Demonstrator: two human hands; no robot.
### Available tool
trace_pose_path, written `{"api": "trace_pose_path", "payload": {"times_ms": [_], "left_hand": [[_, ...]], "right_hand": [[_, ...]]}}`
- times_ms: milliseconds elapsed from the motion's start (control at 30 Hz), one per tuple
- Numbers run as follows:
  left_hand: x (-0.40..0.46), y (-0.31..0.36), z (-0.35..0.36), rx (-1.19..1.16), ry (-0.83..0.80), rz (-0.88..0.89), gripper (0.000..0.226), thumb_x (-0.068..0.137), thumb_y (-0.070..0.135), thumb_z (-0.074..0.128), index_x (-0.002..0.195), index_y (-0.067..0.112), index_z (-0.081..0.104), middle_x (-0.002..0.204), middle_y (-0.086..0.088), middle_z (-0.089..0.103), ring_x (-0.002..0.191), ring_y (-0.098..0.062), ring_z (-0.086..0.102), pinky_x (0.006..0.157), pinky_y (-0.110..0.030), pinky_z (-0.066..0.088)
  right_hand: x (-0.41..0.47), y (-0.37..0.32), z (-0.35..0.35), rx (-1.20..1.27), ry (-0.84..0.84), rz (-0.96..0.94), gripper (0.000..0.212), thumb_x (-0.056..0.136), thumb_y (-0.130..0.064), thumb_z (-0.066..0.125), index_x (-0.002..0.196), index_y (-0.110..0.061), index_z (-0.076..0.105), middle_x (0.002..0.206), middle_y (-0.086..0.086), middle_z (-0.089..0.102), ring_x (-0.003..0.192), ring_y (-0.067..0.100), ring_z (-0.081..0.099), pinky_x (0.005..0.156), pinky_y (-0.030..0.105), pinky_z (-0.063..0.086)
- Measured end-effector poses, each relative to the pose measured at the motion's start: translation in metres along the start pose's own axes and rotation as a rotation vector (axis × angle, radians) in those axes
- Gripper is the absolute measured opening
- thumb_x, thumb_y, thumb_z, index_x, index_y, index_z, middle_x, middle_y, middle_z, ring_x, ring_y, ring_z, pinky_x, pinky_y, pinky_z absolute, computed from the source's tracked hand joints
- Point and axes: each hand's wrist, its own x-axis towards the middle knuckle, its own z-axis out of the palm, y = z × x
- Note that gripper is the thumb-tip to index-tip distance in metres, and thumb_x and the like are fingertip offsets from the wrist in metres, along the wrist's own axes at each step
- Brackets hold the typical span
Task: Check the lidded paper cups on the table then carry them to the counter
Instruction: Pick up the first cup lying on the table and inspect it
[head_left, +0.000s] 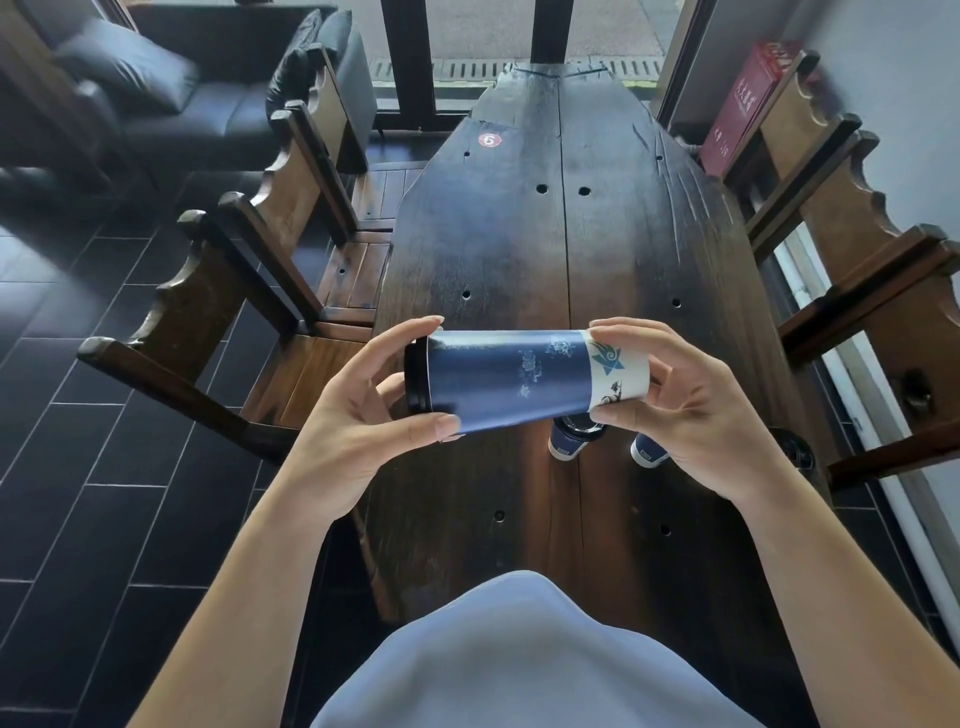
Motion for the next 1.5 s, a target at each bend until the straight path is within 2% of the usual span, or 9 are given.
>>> {"api": "trace_pose_path", "payload": {"times_ms": [133, 367, 533, 633, 800, 1000, 1200, 1367, 1500], "left_hand": [[-0.002, 0.005, 0.003, -0.022, -0.037, 0.053, 0.085, 0.070, 0.006, 0.085, 0.144, 0.038, 0.057, 0.149, 0.005, 0.056, 0.136, -0.023, 0.055, 0.099, -0.036, 0.056], [-0.002, 0.003, 0.008, 0.013, 0.056, -0.005, 0.079, 0.063, 0.029, 0.096, 0.135, 0.034, 0.064, 0.132, 0.003, 0.065, 0.123, -0.031, 0.063, 0.097, -0.052, 0.058], [0.000, 0.003, 0.012, -0.023, 0.088, -0.100, 0.098, 0.052, 0.057, 0.099, 0.140, 0.037, 0.061, 0.129, 0.005, 0.068, 0.121, -0.038, 0.067, 0.085, -0.061, 0.062], [0.000, 0.006, 0.010, -0.019, 0.024, -0.074, 0.097, 0.055, 0.049, 0.100, 0.143, 0.041, 0.058, 0.140, 0.009, 0.064, 0.130, -0.031, 0.062, 0.095, -0.052, 0.060], [-0.001, 0.007, 0.006, 0.023, -0.048, 0.021, 0.079, 0.068, 0.010, 0.086, 0.140, 0.030, 0.062, 0.144, -0.003, 0.060, 0.131, -0.033, 0.058, 0.096, -0.041, 0.059], [0.000, 0.006, 0.006, 0.029, -0.001, -0.010, 0.072, 0.068, 0.017, 0.087, 0.135, 0.032, 0.065, 0.130, -0.002, 0.067, 0.120, -0.030, 0.065, 0.094, -0.047, 0.060], [0.002, 0.008, 0.008, -0.022, 0.039, -0.065, 0.087, 0.060, 0.044, 0.099, 0.138, 0.036, 0.063, 0.131, 0.000, 0.068, 0.124, -0.034, 0.065, 0.091, -0.056, 0.061], [0.006, 0.004, 0.005, -0.042, 0.025, -0.020, 0.082, 0.067, 0.015, 0.088, 0.142, 0.037, 0.060, 0.139, 0.000, 0.065, 0.129, -0.031, 0.063, 0.101, -0.048, 0.057], [0.012, 0.003, 0.006, -0.070, 0.067, -0.010, 0.077, 0.067, 0.017, 0.087, 0.138, 0.035, 0.063, 0.134, 0.001, 0.068, 0.125, -0.028, 0.065, 0.098, -0.044, 0.059]], "right_hand": [[-0.004, -0.004, -0.002, 0.067, 0.001, 0.059, 0.059, 0.080, -0.003, 0.076, 0.136, -0.014, 0.059, 0.122, 0.006, 0.067, 0.118, 0.028, 0.063, 0.092, 0.037, 0.059], [-0.013, -0.007, -0.004, 0.100, 0.053, 0.096, 0.078, 0.075, -0.005, 0.081, 0.146, -0.021, 0.052, 0.126, 0.002, 0.070, 0.118, 0.027, 0.068, 0.095, 0.039, 0.059], [-0.014, -0.010, -0.003, 0.132, 0.082, 0.061, 0.066, 0.076, -0.005, 0.078, 0.137, -0.015, 0.057, 0.122, -0.002, 0.069, 0.119, 0.025, 0.066, 0.093, 0.034, 0.059], [-0.015, -0.011, -0.002, 0.150, 0.104, 0.063, 0.061, 0.077, -0.008, 0.075, 0.134, -0.016, 0.058, 0.118, -0.005, 0.070, 0.114, 0.021, 0.067, 0.087, 0.030, 0.060], [-0.015, -0.008, -0.003, 0.151, 0.118, 0.065, 0.058, 0.079, -0.007, 0.074, 0.135, -0.016, 0.058, 0.116, -0.003, 0.070, 0.108, 0.018, 0.069, 0.085, 0.030, 0.060], [-0.012, -0.005, -0.003, 0.163, 0.109, 0.087, 0.061, 0.081, -0.009, 0.073, 0.140, -0.014, 0.057, 0.118, 0.002, 0.071, 0.109, 0.024, 0.070, 0.085, 0.031, 0.060], [-0.006, -0.007, 0.000, 0.141, 0.132, 0.092, 0.053, 0.083, -0.013, 0.071, 0.134, -0.012, 0.060, 0.113, 0.001, 0.072, 0.107, 0.023, 0.071, 0.082, 0.031, 0.061], [-0.003, -0.010, 0.001, 0.096, 0.157, 0.107, 0.049, 0.085, -0.017, 0.066, 0.133, -0.012, 0.058, 0.104, -0.008, 0.075, 0.100, 0.015, 0.073, 0.077, 0.024, 0.059], [0.001, -0.010, 0.002, 0.064, 0.169, 0.122, 0.047, 0.085, -0.021, 0.066, 0.131, -0.013, 0.059, 0.102, -0.011, 0.075, 0.098, 0.013, 0.073, 0.076, 0.024, 0.059]]}}
